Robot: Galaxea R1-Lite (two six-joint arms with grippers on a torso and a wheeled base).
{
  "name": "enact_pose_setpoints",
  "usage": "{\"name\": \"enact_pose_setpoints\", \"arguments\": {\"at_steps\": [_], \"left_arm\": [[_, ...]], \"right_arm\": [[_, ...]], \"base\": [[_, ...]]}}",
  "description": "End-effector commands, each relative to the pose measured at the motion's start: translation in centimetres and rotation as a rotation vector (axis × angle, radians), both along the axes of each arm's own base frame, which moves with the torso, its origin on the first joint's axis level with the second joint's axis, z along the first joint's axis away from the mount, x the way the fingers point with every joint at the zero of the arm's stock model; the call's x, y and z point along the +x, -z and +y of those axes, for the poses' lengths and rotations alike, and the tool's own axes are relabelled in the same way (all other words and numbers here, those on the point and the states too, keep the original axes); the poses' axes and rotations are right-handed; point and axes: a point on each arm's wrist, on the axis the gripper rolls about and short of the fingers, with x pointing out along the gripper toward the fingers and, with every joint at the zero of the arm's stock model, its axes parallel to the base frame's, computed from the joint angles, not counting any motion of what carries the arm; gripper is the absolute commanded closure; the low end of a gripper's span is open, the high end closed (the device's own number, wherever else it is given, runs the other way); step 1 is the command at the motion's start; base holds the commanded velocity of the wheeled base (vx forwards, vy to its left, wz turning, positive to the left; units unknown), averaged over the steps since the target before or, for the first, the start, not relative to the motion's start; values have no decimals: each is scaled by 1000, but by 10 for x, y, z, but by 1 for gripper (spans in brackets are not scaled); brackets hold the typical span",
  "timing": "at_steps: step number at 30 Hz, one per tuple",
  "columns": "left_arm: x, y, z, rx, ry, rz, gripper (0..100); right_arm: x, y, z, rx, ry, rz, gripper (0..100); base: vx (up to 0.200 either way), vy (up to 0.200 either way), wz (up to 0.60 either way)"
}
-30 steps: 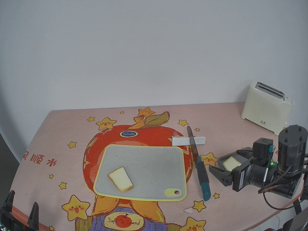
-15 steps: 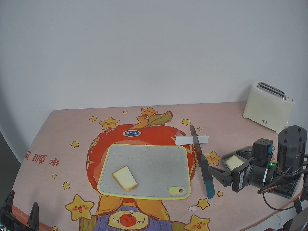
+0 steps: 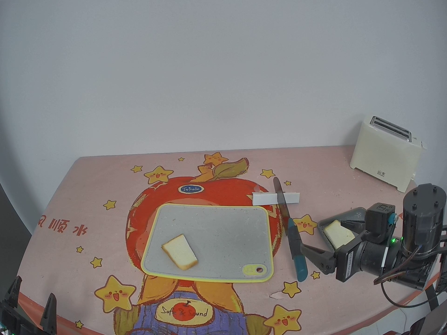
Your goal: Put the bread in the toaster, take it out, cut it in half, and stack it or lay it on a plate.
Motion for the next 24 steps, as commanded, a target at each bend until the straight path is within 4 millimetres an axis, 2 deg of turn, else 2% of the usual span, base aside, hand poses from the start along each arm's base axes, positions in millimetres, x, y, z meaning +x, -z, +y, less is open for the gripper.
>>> {"name": "enact_pose_setpoints", "arguments": {"at_steps": [1, 5, 17, 24], "left_arm": [[1, 5, 0, 0, 1, 7, 0], [1, 5, 0, 0, -1, 7, 0], [1, 5, 0, 0, 1, 7, 0], [1, 5, 0, 0, -1, 7, 0]], "right_arm": [[-2, 1, 1, -2, -13, 0, 0], [-4, 0, 2, 4, -24, -5, 0], [-6, -1, 3, 9, -31, -8, 0], [-12, 4, 4, -5, -65, 6, 0]], "base": [[0, 0, 0], [0, 0, 0], [0, 200, 0], [0, 0, 0]]}}
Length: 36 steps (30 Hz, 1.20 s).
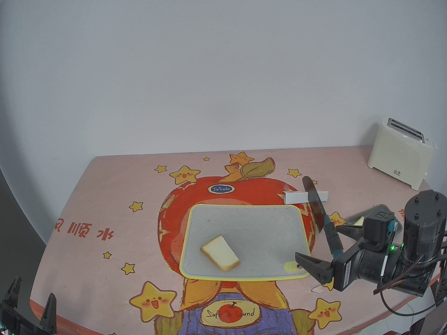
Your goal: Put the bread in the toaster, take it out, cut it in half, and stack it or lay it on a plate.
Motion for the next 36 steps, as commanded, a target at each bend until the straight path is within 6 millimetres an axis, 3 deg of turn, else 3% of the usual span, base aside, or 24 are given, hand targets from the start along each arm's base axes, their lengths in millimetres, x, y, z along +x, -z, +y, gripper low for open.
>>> {"name": "enact_pose_setpoints", "arguments": {"at_steps": [1, 8, 17, 23, 29, 36], "left_arm": [[1, 5, 0, 0, -2, 7, 0], [1, 5, 0, -2, -2, 7, 0], [1, 5, 0, 0, -2, 7, 0], [1, 5, 0, 0, -2, 7, 0], [1, 5, 0, 0, 0, 7, 0], [1, 5, 0, -2, 0, 7, 0]], "right_arm": [[-4, 4, 1, -10, -21, 10, 0], [-12, 12, 3, -37, -114, 42, 0], [-12, 13, 3, -42, -119, 41, 0], [-12, 13, 3, -43, -120, 43, 0], [-11, 13, 4, -42, -117, 46, 0], [-11, 13, 5, -42, -119, 44, 0]], "base": [[0, 0, 0], [0, 171, 0], [0, 0, 0], [-200, 0, 0], [0, 0, 0], [0, 200, 0]]}}
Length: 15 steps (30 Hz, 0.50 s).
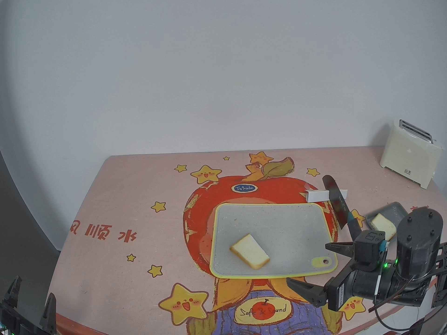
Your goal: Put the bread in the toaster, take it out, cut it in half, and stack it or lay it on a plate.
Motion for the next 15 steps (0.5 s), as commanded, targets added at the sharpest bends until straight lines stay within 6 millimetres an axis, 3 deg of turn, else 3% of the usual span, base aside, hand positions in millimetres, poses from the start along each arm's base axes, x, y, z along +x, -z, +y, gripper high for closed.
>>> {"name": "enact_pose_setpoints", "arguments": {"at_steps": [1, 2, 15], "left_arm": [[1, 5, 0, 1, -2, 7, 0], [1, 5, 0, 1, -2, 7, 0], [1, 5, 0, 1, 1, 7, 0]], "right_arm": [[0, 1, 0, -3, -1, 2, 0], [0, 1, 0, -4, -2, 1, 0], [5, -4, 16, -11, -35, -18, 0]], "base": [[0, 200, 0], [0, 200, 0], [0, 0, 0]]}}
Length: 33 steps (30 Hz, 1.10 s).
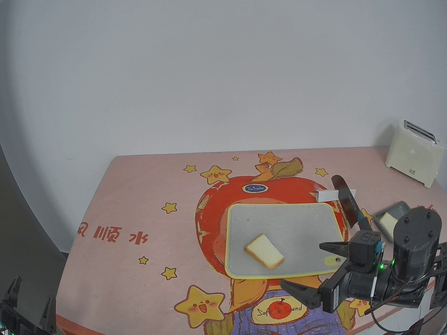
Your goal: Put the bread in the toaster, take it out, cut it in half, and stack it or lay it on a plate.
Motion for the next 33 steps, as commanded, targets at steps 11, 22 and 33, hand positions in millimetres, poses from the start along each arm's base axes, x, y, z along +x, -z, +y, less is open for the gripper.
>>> {"name": "enact_pose_setpoints", "arguments": {"at_steps": [11, 22, 33], "left_arm": [[1, 5, 0, -1, 0, 7, 0], [1, 5, 0, -1, 0, 7, 0], [1, 5, 0, -1, 0, 7, 0]], "right_arm": [[35, 13, 51, -67, 6, 29, 0], [52, 51, 82, -98, 68, 119, 0], [53, 58, 84, -122, 84, 124, 0]], "base": [[0, 0, 0], [0, 0, 0], [0, 0, 0]]}}
